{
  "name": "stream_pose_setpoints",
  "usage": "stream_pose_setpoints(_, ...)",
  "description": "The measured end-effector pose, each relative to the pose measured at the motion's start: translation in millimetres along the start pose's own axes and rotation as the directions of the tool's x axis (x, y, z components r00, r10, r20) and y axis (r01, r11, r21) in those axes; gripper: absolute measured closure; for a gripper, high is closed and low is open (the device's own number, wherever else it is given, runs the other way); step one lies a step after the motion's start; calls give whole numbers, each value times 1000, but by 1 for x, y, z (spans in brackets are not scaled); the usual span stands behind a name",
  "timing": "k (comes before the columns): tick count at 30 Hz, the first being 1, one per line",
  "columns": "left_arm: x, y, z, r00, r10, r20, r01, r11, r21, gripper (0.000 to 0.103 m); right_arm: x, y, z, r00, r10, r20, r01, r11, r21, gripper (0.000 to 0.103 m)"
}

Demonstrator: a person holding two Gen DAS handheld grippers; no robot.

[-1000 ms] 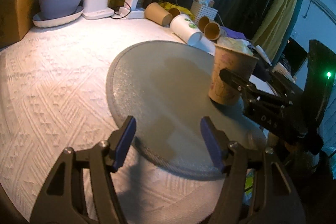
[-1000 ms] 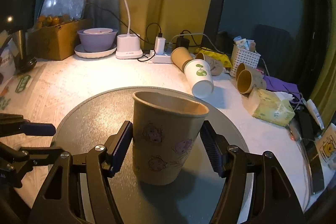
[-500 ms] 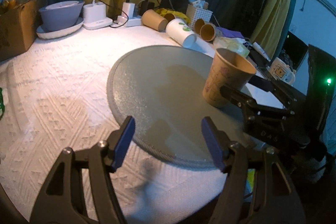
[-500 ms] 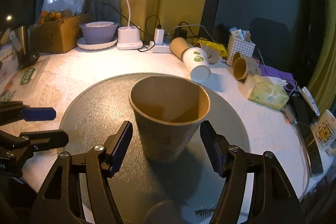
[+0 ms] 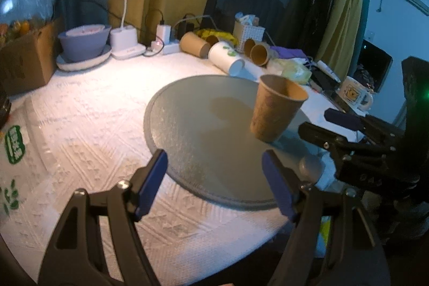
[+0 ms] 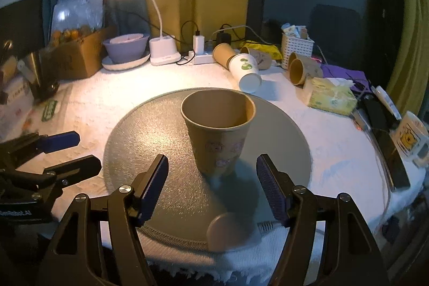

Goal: Flip cup upright

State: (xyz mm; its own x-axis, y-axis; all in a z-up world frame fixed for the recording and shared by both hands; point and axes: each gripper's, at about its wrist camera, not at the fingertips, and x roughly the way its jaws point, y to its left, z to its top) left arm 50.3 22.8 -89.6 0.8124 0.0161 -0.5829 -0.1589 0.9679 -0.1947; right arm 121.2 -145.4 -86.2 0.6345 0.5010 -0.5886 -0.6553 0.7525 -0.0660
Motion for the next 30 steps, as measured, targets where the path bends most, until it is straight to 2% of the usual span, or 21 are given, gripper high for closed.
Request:
stream_pose_setpoints(5,-13,-8,3,999,24,41,-25,999,35,23,-18,-1,2,1000,3,3,-3,1000,21,32)
stream_pose_setpoints(16,-47,-25,16,991,15,134,-27,996,90,22,-54,2,11,999,1,32,-2,999,37,32)
stream_pose_setpoints(30,-92,-45,29,962,-15,273,-25,990,142,22,-102,2,18,991,-22,133,17,999,37,32)
